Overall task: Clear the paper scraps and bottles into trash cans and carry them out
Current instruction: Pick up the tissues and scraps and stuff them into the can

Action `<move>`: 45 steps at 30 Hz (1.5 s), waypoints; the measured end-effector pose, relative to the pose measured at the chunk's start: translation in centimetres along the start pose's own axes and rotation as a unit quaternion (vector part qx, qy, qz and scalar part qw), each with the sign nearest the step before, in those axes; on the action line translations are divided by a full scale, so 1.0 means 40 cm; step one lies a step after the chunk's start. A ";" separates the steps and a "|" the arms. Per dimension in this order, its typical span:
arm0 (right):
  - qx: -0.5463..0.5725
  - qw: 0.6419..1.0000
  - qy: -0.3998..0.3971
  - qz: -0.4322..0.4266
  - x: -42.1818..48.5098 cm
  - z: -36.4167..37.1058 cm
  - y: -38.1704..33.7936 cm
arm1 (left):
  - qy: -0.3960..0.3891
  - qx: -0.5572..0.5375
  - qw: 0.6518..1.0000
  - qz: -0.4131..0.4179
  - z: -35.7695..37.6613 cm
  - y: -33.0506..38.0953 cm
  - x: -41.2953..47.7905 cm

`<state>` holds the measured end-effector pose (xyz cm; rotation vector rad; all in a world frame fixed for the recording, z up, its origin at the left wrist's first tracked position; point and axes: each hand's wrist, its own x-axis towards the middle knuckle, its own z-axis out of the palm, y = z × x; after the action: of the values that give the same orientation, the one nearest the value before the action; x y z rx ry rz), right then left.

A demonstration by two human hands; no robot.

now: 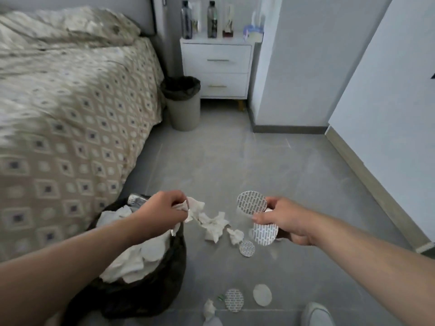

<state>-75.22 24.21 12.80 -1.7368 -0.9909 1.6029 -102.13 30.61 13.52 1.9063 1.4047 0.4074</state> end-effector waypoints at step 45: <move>-0.022 0.994 -0.097 0.042 0.257 0.646 -0.088 | 0.094 0.087 0.985 -0.117 0.019 -0.567 -0.238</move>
<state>-101.22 32.74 6.77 -1.6954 -1.0642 1.8445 -120.74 24.84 -1.50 1.8466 1.8183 0.3675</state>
